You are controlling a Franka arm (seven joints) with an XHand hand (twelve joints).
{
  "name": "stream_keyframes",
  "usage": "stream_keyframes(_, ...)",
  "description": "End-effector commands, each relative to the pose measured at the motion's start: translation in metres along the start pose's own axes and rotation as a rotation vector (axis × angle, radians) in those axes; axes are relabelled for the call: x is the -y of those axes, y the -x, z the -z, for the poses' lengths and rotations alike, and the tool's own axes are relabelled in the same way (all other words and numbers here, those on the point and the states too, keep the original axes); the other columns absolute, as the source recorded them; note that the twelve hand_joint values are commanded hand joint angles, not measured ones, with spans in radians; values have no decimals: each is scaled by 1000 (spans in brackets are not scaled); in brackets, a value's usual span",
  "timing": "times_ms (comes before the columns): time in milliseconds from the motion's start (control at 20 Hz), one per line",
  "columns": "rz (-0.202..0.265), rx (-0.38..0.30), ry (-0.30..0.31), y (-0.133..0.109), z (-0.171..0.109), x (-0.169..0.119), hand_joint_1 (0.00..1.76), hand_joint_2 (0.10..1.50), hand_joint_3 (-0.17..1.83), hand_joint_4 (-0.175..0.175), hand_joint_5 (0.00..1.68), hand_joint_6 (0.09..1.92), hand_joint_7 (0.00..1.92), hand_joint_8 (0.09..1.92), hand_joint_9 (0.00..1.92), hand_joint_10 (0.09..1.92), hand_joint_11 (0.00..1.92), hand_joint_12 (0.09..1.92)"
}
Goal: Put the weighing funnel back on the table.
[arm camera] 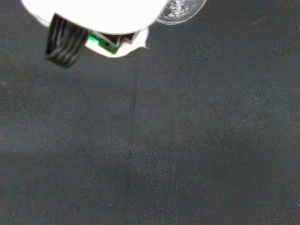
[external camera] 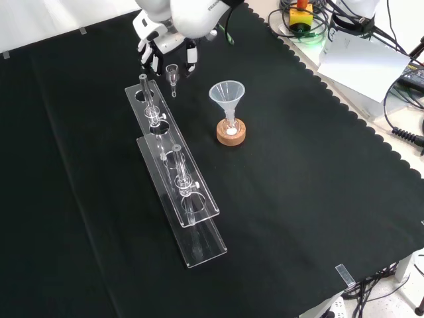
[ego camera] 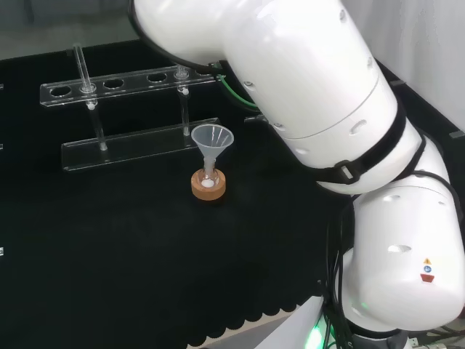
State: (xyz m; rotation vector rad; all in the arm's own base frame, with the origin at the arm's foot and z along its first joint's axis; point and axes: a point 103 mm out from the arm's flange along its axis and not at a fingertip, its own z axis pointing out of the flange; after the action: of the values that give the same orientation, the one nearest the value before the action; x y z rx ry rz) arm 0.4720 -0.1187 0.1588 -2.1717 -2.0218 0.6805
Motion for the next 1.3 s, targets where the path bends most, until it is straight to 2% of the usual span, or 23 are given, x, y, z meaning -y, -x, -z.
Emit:
stream_keyframes(50, 14, -10, -9, -2, -15, -11, 1115, 607, 791, 175, 1219, 832, 506, 597, 888, 409, 521, 1228)
stream_keyframes(700, 7, -50, -38, -1, -46, -23, 1115, 607, 792, 175, 1217, 838, 502, 597, 878, 412, 512, 1235)
stream_keyframes(850, 14, -70, -36, 12, -50, -25, 1115, 607, 792, 175, 1216, 839, 500, 597, 877, 413, 511, 1236)
stream_keyframes(1100, 11, -56, -37, 4, -53, -29, 1114, 608, 792, 175, 1215, 841, 500, 598, 875, 415, 510, 1238)
stream_keyframes(1200, 9, -74, -33, 11, -55, -29, 1114, 608, 792, 175, 1214, 842, 500, 599, 874, 416, 510, 1239)
stream_keyframes(1300, 0, -55, -36, 10, -56, -31, 1114, 608, 792, 175, 1214, 843, 501, 599, 873, 416, 509, 1240)
